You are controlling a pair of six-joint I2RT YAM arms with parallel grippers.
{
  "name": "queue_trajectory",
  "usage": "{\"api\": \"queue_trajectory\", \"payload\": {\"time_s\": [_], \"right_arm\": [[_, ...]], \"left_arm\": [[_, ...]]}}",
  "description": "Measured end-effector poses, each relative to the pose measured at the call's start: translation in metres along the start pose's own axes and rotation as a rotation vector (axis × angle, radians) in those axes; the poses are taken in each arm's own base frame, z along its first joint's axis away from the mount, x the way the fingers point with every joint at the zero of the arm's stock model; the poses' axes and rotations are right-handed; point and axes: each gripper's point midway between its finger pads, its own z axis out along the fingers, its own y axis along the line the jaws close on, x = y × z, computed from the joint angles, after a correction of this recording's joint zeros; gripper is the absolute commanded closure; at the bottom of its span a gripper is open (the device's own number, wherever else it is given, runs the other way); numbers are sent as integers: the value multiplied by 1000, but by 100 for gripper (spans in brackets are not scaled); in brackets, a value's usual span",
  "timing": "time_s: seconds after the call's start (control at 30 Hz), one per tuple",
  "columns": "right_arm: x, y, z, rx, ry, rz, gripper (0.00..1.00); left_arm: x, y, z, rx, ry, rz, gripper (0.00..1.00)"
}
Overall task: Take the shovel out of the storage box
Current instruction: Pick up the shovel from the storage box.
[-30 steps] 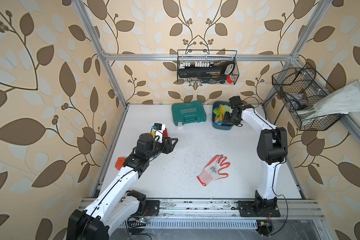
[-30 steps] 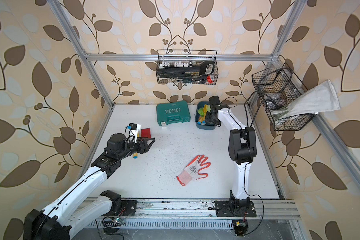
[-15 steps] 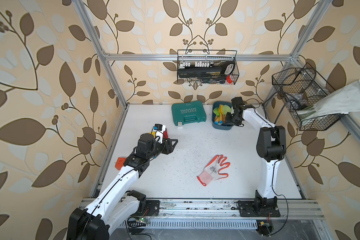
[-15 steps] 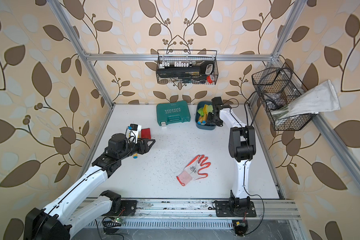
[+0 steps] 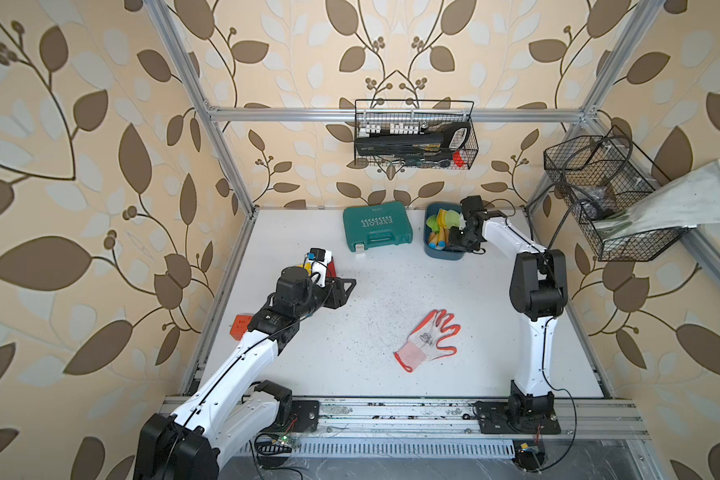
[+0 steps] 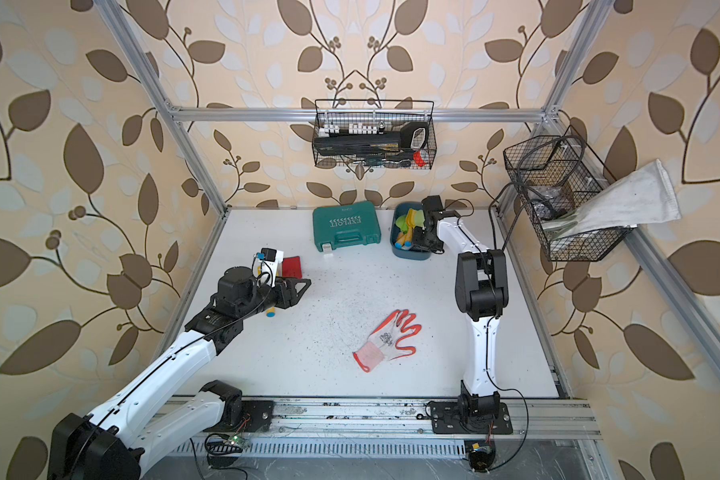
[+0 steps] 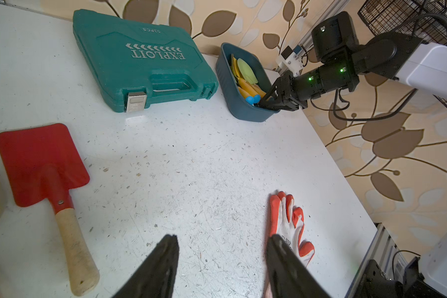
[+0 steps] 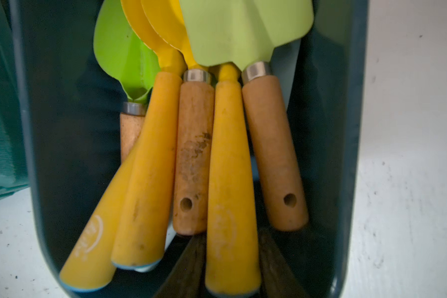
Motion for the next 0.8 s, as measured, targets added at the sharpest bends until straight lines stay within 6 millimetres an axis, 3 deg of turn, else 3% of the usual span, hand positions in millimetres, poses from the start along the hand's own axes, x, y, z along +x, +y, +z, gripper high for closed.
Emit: {"api": "queue_trajectory", "payload": {"time_s": [0.33, 0.47, 0.7, 0.8], "right_arm": [[-5, -1, -7, 9, -41, -6, 85], [-10, 1, -28, 13, -104, -13, 87], [-17, 13, -80, -7, -220, -33, 90], [-21, 17, -91, -18, -249, -36, 90]], "left_arm": [[2, 2, 2, -4, 8, -8, 41], [2, 2, 2, -4, 7, -9, 41], [1, 1, 2, -1, 4, -19, 41], [1, 2, 3, -2, 7, -25, 41]]}}
